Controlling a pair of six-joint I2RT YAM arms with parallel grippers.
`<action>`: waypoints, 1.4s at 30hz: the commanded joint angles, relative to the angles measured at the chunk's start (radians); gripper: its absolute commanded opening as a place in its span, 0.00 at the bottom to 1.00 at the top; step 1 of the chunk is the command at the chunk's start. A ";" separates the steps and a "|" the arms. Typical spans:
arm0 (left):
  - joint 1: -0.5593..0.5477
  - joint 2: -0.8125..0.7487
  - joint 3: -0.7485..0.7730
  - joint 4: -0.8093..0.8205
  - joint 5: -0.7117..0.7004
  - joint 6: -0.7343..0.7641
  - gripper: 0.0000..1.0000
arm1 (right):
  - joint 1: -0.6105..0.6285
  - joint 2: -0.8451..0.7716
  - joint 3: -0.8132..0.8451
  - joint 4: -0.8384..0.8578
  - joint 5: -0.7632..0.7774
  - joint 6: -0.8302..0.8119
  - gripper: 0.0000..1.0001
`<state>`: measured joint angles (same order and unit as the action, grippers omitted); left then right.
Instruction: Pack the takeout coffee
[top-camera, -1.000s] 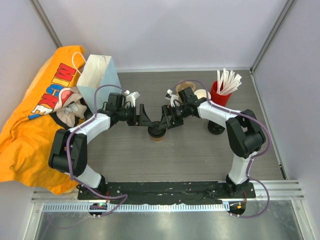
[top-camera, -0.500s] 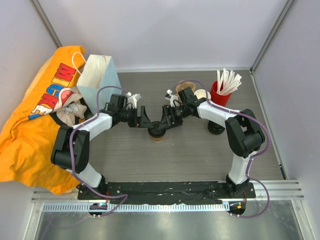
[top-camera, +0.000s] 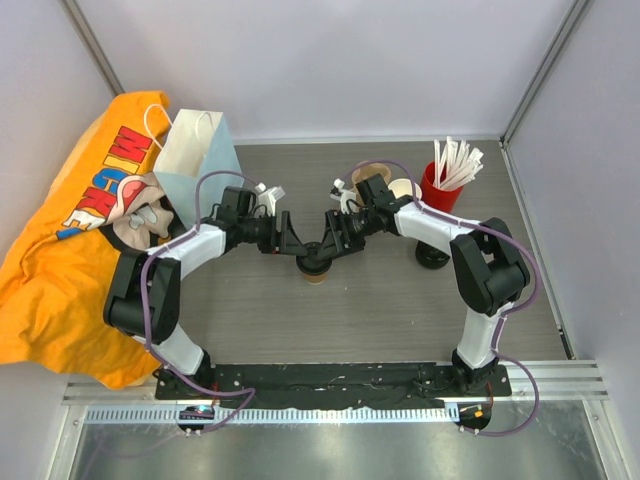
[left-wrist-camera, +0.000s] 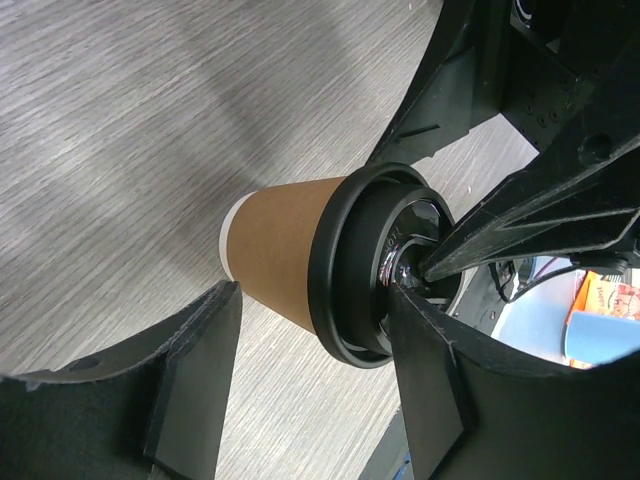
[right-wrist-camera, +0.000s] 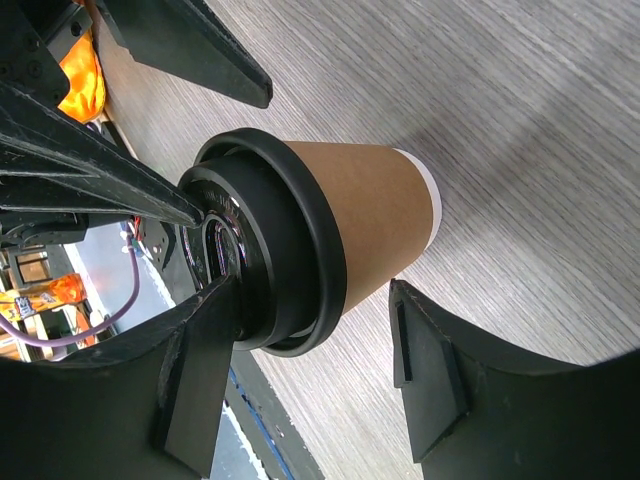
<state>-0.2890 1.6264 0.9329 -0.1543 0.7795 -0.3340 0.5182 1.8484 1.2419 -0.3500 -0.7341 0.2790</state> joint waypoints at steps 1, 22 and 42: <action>-0.002 0.026 -0.002 -0.028 -0.086 0.049 0.65 | 0.006 0.005 0.011 0.017 0.027 -0.017 0.65; 0.122 -0.100 -0.058 0.064 0.075 -0.036 0.74 | 0.011 0.002 0.017 0.003 0.039 -0.035 0.64; 0.099 0.018 -0.039 0.081 0.075 -0.062 0.71 | 0.022 -0.003 0.024 -0.007 0.048 -0.050 0.64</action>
<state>-0.1833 1.6390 0.8818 -0.1047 0.8295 -0.3843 0.5232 1.8484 1.2419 -0.3477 -0.7338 0.2649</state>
